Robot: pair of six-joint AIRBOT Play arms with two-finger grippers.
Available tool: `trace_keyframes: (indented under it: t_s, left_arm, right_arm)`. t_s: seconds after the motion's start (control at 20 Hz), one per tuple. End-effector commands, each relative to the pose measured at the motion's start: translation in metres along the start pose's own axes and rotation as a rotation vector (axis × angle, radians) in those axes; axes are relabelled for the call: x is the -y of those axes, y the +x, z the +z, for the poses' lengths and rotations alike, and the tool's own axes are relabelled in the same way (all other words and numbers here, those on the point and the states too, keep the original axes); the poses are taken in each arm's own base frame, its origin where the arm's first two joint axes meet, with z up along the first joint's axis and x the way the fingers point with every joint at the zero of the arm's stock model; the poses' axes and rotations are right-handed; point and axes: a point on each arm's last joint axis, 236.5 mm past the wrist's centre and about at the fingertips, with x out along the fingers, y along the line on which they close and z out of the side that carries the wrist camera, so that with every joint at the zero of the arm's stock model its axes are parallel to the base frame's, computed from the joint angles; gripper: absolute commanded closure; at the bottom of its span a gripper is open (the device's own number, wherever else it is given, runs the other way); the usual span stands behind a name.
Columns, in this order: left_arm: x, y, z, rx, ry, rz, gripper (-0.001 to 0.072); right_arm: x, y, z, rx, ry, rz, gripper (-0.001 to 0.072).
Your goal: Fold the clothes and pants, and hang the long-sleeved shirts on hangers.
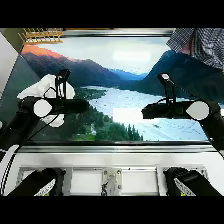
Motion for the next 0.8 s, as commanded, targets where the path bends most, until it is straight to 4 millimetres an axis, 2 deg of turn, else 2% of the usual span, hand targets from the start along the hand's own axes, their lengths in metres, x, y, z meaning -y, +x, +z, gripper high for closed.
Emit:
trace_keyframes:
  t_s: [0.0,0.6,0.75]
  left_arm:
    - [0.0,0.0,0.0,0.001,0.0,0.0,0.0701]
    - [0.0,0.0,0.0,0.001,0.0,-0.001,0.0701]
    - [-0.006,-0.001,0.012,0.051,0.031,0.025,0.0684]
  right_arm:
    - [0.0,0.0,0.0,-0.001,0.0,0.001,0.0695]
    - [0.0,0.0,0.0,-0.001,0.0,0.001,0.0695]
    - [0.0,0.0,0.0,-0.001,0.0,0.001,0.0695]
